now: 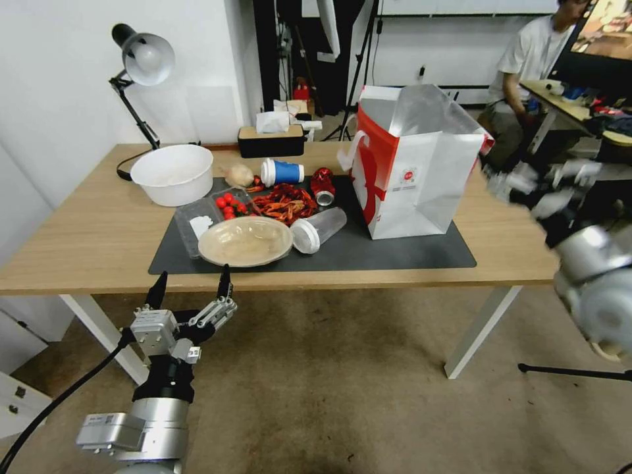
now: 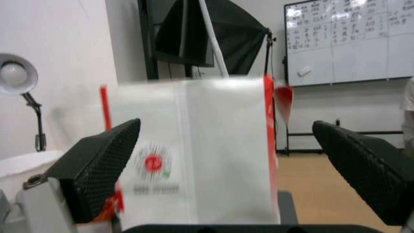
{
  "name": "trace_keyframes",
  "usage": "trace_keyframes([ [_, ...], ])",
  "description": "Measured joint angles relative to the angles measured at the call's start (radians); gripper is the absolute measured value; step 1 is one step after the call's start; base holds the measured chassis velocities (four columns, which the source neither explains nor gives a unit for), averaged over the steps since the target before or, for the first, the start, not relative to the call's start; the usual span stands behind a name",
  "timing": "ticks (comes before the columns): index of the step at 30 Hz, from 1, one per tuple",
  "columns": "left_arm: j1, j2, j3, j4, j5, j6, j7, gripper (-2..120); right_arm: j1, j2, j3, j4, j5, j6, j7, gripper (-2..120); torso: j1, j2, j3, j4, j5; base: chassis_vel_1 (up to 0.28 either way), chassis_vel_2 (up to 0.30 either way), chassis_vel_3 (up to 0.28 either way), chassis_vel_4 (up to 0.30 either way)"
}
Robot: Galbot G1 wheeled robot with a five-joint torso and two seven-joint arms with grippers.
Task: Pick up the food delivery bag from the floor and place it on the table.
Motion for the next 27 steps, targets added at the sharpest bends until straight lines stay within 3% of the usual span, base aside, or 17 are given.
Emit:
trace_keyframes([
  [6, 0.001, 0.002, -0.001, 0.025, 0.020, -0.016, 0.022, 100, -0.153, 0.092, 0.003, 0.031, -0.172, 0.089, 0.010, 100, 0.000, 0.000, 0.000, -0.0003, 0.0002, 0.000, 0.000, 0.000, 0.000],
  [9, -0.006, 0.000, 0.006, 0.068, 0.038, -0.038, 0.037, 100, -0.247, 0.178, -0.024, 0.039, -0.266, 0.126, 0.012, 100, 0.000, 0.000, 0.000, 0.0001, -0.0001, 0.000, 0.000, 0.000, 0.000],
  [17, -0.033, 0.003, 0.005, 0.183, 0.055, -0.102, 0.038, 100, -0.298, 0.301, -0.080, 0.007, -0.333, 0.142, -0.023, 100, 0.000, 0.000, 0.000, 0.0000, -0.0003, 0.000, 0.000, 0.000, 0.000],
  [27, -0.046, 0.003, 0.004, 0.256, 0.064, -0.146, 0.036, 100, -0.273, 0.357, -0.130, -0.033, -0.362, 0.147, -0.063, 100, 0.000, 0.000, 0.000, 0.0000, -0.0002, 0.000, 0.000, 0.000, 0.000],
])
